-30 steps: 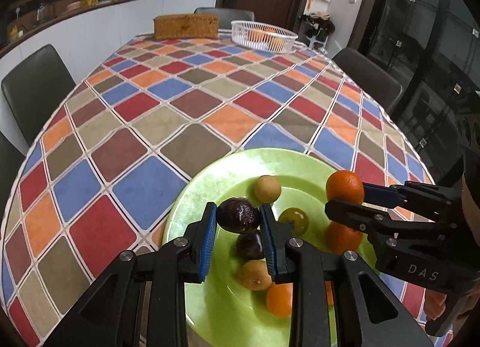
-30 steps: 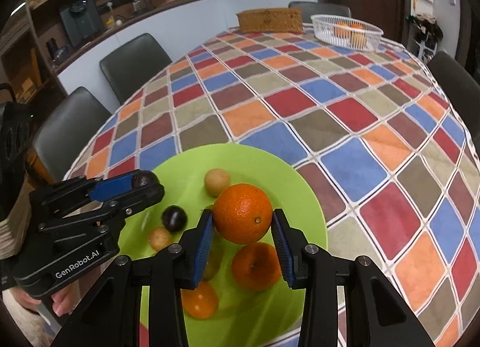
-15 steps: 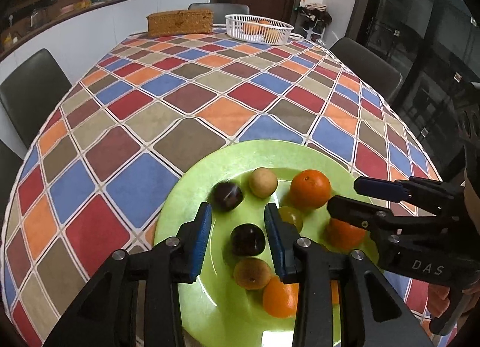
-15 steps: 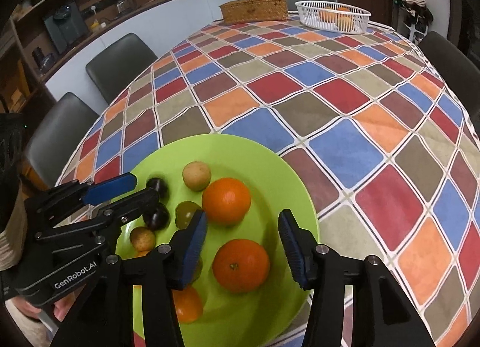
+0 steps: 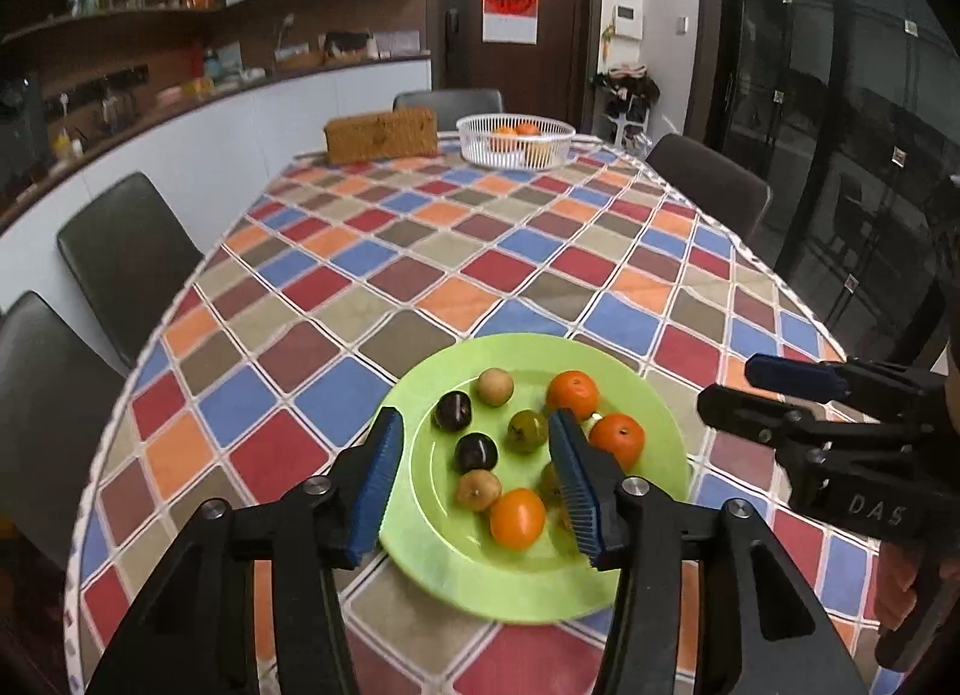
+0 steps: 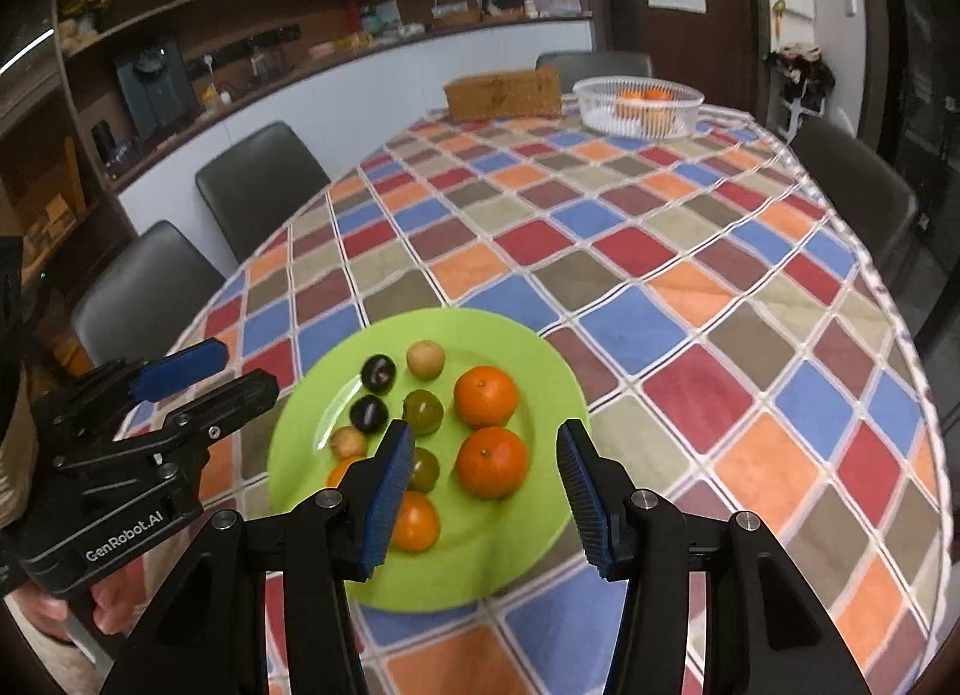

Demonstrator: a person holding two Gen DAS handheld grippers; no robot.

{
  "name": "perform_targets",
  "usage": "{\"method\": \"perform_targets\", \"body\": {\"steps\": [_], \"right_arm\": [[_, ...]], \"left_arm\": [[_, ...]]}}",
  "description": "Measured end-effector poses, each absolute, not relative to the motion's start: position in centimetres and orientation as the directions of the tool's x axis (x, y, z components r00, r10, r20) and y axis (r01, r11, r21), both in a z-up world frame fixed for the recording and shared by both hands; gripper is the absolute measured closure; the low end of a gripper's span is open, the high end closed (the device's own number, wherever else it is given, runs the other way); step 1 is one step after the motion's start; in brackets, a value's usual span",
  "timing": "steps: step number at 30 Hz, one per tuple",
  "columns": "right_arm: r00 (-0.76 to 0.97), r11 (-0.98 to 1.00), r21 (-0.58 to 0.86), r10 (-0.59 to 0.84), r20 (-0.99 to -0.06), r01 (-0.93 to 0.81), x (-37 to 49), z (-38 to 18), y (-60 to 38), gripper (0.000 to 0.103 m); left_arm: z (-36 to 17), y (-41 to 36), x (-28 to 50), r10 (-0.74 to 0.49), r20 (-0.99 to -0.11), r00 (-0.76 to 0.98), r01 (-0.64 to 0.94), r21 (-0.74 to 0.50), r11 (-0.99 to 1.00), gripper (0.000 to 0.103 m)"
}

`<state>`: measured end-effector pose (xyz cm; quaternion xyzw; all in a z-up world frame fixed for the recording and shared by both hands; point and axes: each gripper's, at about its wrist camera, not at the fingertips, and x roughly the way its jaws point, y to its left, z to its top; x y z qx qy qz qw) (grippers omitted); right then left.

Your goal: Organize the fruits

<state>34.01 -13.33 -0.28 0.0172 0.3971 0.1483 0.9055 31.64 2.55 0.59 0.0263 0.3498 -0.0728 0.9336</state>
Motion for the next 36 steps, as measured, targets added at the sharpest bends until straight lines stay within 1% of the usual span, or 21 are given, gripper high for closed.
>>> {"method": "perform_targets", "body": {"steps": [2, 3, 4, 10, 12, 13, 17, 23, 29, 36], "right_arm": [[0.660, 0.957, 0.144, 0.277, -0.698, -0.250, 32.7, 0.7, -13.7, 0.051], [0.672, 0.961, 0.137, 0.267, -0.691, -0.241, 31.8, 1.2, -13.9, 0.047], [0.681, 0.962, 0.134, 0.262, -0.683, -0.236, 31.2, 1.6, -14.1, 0.046], [0.739, 0.972, 0.097, 0.226, -0.635, -0.213, 26.4, 3.9, -14.9, 0.045], [0.754, 0.976, 0.078, 0.209, -0.622, -0.206, 24.9, 4.3, -15.0, 0.036], [0.764, 0.977, 0.068, 0.201, -0.613, -0.202, 23.9, 4.6, -15.0, 0.035], [0.786, 0.982, 0.041, 0.175, -0.592, -0.187, 20.9, 5.2, -15.3, 0.035], [0.801, 0.984, 0.033, 0.164, -0.575, -0.178, 17.2, 5.8, -15.8, 0.035], [0.802, 0.984, 0.051, 0.168, -0.573, -0.170, 14.8, 5.5, -16.2, 0.035], [0.818, 0.985, 0.038, 0.159, -0.553, -0.166, 12.5, 5.7, -16.2, 0.035]], "left_arm": [[1.4, 2.3, 30.2, -0.109, -0.641, 0.760, 0.151, 0.011, 0.988, 0.048], [1.7, 2.2, 29.5, -0.105, -0.633, 0.767, 0.149, 0.016, 0.989, 0.042], [2.1, 2.2, 28.7, -0.100, -0.622, 0.777, 0.143, 0.020, 0.989, 0.037], [3.3, 1.6, 24.5, -0.094, -0.582, 0.808, 0.136, 0.028, 0.990, 0.021], [3.5, 1.4, 23.2, -0.087, -0.572, 0.816, 0.132, 0.038, 0.991, 0.017], [3.7, 1.3, 22.6, -0.079, -0.566, 0.821, 0.126, 0.044, 0.991, 0.015], [4.5, 1.1, 20.2, -0.073, -0.552, 0.830, 0.124, 0.056, 0.991, 0.014], [5.6, 0.9, 16.7, -0.067, -0.518, 0.853, 0.117, 0.064, 0.991, 0.010], [5.7, 0.7, 14.0, -0.073, -0.506, 0.859, 0.116, 0.054, 0.992, 0.010], [5.8, 0.8, 12.2, -0.079, -0.501, 0.862, 0.115, 0.040, 0.993, 0.010]]}}
